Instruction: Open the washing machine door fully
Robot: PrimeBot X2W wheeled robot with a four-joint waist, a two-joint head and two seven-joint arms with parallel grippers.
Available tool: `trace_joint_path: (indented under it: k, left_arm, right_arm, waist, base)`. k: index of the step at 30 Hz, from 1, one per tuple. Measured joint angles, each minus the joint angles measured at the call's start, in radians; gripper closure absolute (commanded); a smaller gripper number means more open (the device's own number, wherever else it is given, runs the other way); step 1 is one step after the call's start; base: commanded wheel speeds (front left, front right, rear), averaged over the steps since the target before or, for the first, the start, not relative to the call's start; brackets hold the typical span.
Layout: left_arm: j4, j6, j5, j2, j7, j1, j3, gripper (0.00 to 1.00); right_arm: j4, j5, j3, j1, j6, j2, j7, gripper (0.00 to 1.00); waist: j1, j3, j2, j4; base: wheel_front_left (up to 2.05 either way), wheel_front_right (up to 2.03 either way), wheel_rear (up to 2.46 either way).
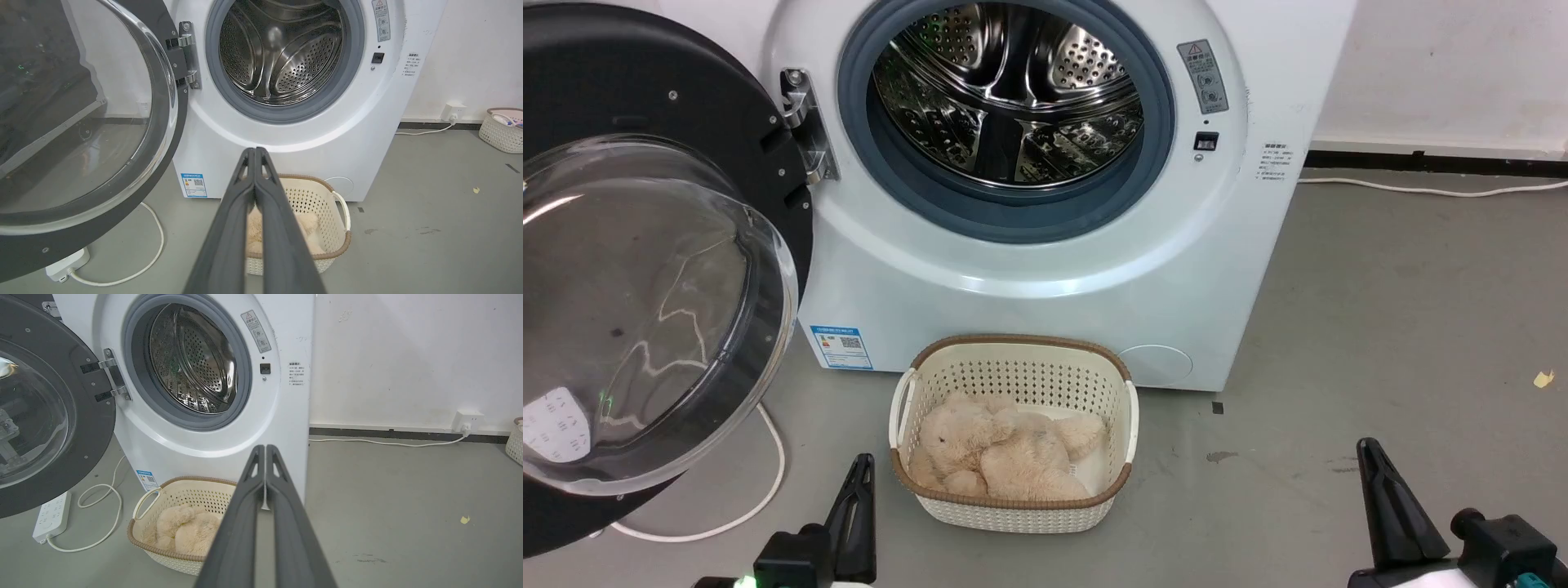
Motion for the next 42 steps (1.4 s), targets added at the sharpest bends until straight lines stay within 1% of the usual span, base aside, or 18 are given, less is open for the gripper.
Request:
trace_joint_path:
  k: [42]
  left_arm:
    - [-0.012, -0.044, 0.056, -0.029, 0.083, -0.036, 0.067, 1.00]
  right_arm:
    - [-0.001, -0.053, 0.006, -0.040, 0.000, 0.000, 0.087, 1.00]
  waist:
    - [0.0000, 0.000, 0.0000, -0.009]
  base:
    - [0.00, 0.00, 0.00]
